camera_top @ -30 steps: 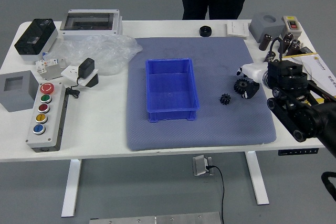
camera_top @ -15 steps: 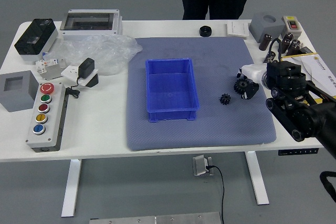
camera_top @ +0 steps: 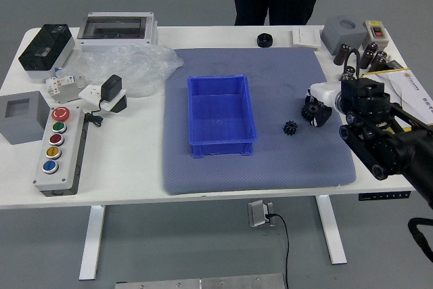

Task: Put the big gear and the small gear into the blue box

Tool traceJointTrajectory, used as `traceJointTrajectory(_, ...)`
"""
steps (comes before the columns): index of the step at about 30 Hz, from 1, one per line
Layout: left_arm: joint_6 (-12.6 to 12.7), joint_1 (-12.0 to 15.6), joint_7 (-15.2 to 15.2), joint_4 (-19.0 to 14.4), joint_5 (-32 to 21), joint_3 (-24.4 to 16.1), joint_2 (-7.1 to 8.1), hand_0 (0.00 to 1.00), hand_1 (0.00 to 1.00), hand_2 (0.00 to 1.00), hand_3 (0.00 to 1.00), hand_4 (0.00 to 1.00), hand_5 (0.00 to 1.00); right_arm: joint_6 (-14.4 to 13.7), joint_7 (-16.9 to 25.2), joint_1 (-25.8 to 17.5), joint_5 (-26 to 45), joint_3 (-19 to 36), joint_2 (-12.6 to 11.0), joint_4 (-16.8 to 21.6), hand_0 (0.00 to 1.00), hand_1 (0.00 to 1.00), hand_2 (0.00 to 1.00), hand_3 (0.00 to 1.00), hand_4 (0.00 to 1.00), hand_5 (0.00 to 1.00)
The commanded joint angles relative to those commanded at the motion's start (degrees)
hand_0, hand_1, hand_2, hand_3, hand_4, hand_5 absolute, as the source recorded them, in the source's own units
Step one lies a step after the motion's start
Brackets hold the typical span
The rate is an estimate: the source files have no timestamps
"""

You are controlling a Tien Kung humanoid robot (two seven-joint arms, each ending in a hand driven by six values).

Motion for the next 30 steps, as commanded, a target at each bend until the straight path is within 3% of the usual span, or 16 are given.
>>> traceJointTrajectory(10, -0.02, -0.02, 0.0, 0.0, 0.1, 0.04, -0.03, 0.781, 0.752, 0.744, 0.696, 0.579, 0.233, -0.94, -0.44, 0.17, 0.0, -0.04, 0.31, -0.88, 0.809, 0.717, 0.729, 0.716, 0.717, 0.208)
traceJointTrajectory(11, -0.02, -0.03, 0.0, 0.0, 0.09, 0.05, -0.03, 0.781, 0.753, 0.744, 0.696, 0.577, 0.233, -1.02, -0.48, 0.18, 0.0, -0.03, 0.33, -0.91, 0.765, 0.675, 0.688, 0.65, 0.694, 0.205)
traceJointTrajectory(16, -0.01, -0.02, 0.01, 0.0, 0.16, -0.04, -0.02, 0.781, 0.753, 0.744, 0.696, 0.577, 0.233, -1.72, -0.7, 0.2, 0.0, 0.02, 0.4, -1.15, 0.765, 0.675, 0.688, 0.65, 0.694, 0.205)
traceJointTrajectory(17, -0.01, -0.01, 0.01, 0.0, 0.16, -0.04, -0.03, 0.781, 0.753, 0.745, 0.698, 0.576, 0.237, -1.83, -0.73, 0.19, 0.0, 0.03, 0.41, -1.21, 0.733, 0.626, 0.604, 0.601, 0.663, 0.217)
traceJointTrajectory(22, -0.02, 0.0, -0.01, 0.0, 0.15, -0.06, -0.05, 0.781, 0.753, 0.745, 0.698, 0.576, 0.237, -2.47, -0.81, 0.16, 0.0, 0.03, 0.46, -1.52, 0.733, 0.626, 0.604, 0.601, 0.663, 0.217)
traceJointTrajectory(23, -0.02, 0.0, -0.01, 0.0, 0.14, -0.05, -0.07, 0.781, 0.754, 0.745, 0.698, 0.576, 0.236, -2.64, -0.84, 0.16, 0.0, 0.04, 0.48, -1.59, 0.713, 0.592, 0.551, 0.562, 0.627, 0.222)
traceJointTrajectory(28, -0.02, 0.02, 0.0, 0.0, 0.15, -0.11, -0.12, 0.781, 0.754, 0.745, 0.698, 0.576, 0.236, -3.65, -0.93, 0.15, 0.0, 0.14, 0.54, -1.8, 0.713, 0.592, 0.551, 0.562, 0.627, 0.222)
traceJointTrajectory(30, -0.02, 0.03, 0.01, 0.0, 0.19, -0.17, -0.12, 0.782, 0.754, 0.746, 0.7, 0.575, 0.237, -3.93, -0.97, 0.15, 0.0, 0.2, 0.53, -1.83, 0.696, 0.557, 0.514, 0.529, 0.581, 0.212)
